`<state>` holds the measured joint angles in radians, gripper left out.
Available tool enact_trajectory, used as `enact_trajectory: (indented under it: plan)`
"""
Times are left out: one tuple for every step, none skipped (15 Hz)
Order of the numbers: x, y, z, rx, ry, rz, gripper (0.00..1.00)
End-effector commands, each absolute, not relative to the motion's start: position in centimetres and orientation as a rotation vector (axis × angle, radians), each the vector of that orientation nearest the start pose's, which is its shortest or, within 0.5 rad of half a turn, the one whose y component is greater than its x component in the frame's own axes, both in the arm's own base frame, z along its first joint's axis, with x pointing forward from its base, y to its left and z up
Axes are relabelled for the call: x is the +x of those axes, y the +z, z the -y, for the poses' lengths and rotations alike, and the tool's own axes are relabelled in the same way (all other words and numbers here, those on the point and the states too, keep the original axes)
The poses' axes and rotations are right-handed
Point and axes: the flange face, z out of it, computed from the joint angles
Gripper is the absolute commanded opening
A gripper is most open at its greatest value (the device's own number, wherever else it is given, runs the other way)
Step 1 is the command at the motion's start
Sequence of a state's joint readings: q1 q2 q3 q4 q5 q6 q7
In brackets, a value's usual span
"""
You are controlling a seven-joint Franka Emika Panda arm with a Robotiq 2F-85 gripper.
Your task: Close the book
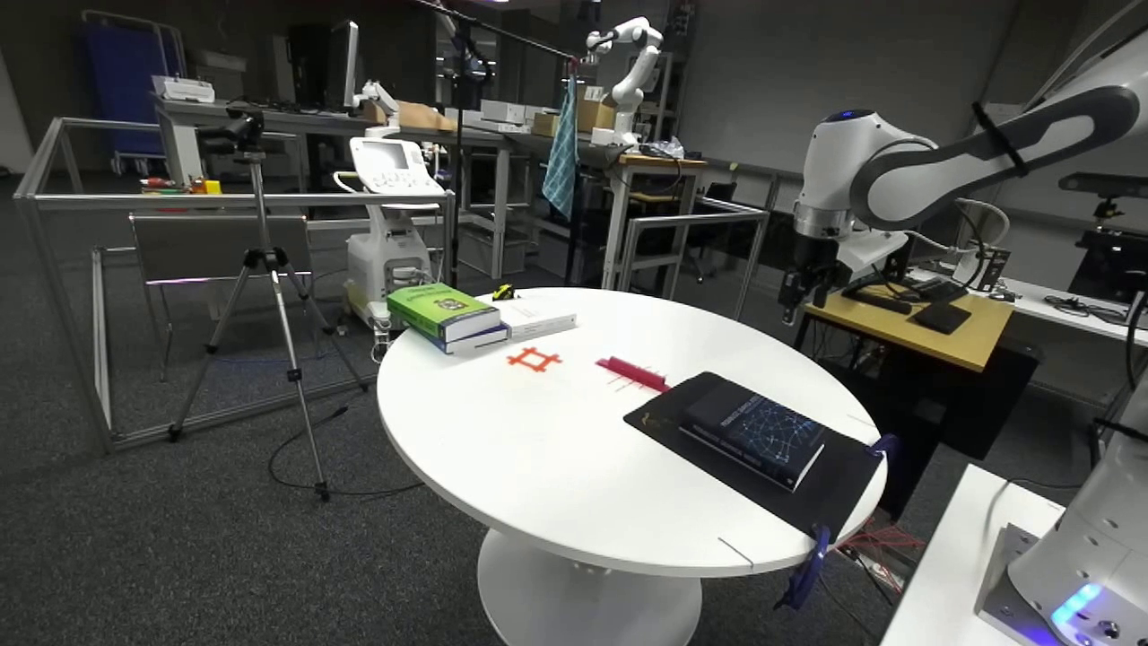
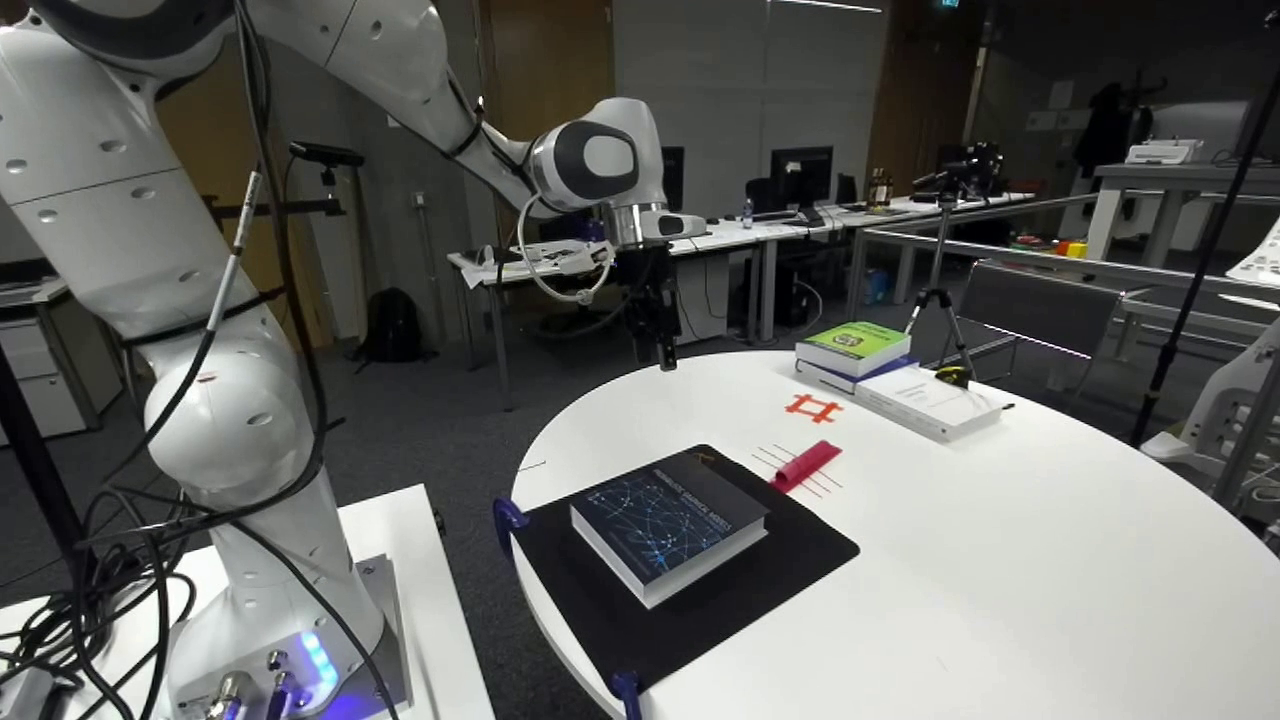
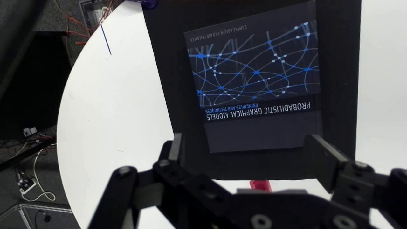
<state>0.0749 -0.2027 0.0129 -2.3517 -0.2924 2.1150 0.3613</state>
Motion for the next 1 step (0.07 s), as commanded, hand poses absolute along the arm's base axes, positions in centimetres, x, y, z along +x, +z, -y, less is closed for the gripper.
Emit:
enact_trajectory:
  plan:
    - [46.85,41.02,-2.8,-3.387,-0.036,-0.198,1.0]
